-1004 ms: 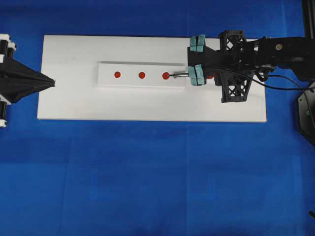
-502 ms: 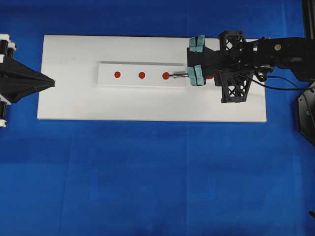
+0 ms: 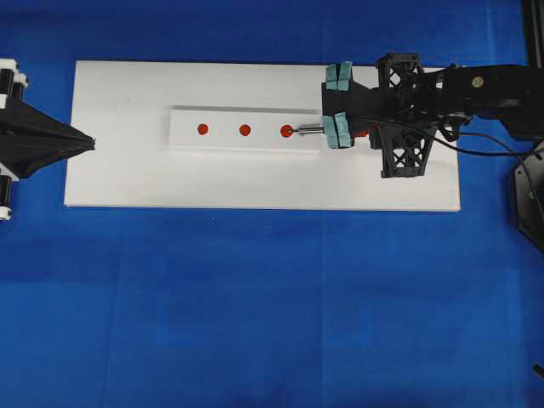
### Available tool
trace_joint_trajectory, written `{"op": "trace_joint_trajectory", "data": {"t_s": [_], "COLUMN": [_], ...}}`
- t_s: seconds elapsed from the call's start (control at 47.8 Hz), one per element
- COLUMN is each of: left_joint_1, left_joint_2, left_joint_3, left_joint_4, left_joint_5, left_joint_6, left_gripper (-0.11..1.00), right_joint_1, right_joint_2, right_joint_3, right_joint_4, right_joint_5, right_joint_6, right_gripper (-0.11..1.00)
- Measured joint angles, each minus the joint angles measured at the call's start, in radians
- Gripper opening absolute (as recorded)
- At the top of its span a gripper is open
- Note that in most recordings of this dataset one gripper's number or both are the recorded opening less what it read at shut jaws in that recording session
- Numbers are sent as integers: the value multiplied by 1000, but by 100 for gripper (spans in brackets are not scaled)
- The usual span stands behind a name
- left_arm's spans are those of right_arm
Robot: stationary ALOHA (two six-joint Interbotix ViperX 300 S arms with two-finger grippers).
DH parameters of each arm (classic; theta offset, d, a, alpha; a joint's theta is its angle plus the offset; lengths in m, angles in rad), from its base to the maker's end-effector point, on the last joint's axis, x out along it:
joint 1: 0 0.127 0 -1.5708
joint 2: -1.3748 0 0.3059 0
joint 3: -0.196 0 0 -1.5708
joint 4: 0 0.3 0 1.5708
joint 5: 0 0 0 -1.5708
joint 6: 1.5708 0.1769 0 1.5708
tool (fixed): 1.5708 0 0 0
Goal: Touch the tip of the soldering iron to the mark.
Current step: 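Raise the iron off the rightmost dot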
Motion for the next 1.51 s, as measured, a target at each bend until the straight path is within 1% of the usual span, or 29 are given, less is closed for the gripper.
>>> {"op": "trace_joint_trajectory", "data": {"t_s": [0.586, 0.732, 0.92, 1.192, 1.297, 1.506], "left_joint_1": [0, 0, 0, 0, 0, 0], "left_joint_2": [0, 0, 0, 0, 0, 0], "left_joint_3": [0, 0, 0, 0, 0, 0], "left_joint_4": [0, 0, 0, 0, 0, 0], "left_joint_5": [-2, -2, -2, -2, 0, -2], "left_joint_6": [0, 0, 0, 0, 0, 0], "left_gripper": [2, 2, 2, 2, 2, 2], "right_joint_1": [0, 0, 2, 2, 2, 2], "right_joint_2": [0, -17, -80, -163, -181, -183], "right_joint_3": [-6, -32, -89, -186, -198, -198], "right_joint_4": [0, 0, -3, -34, -38, -40], "right_joint_5": [11, 52, 130, 278, 295, 291], "right_joint_6": [2, 2, 2, 2, 2, 2], "right_gripper": [6, 6, 6, 6, 6, 6]}}
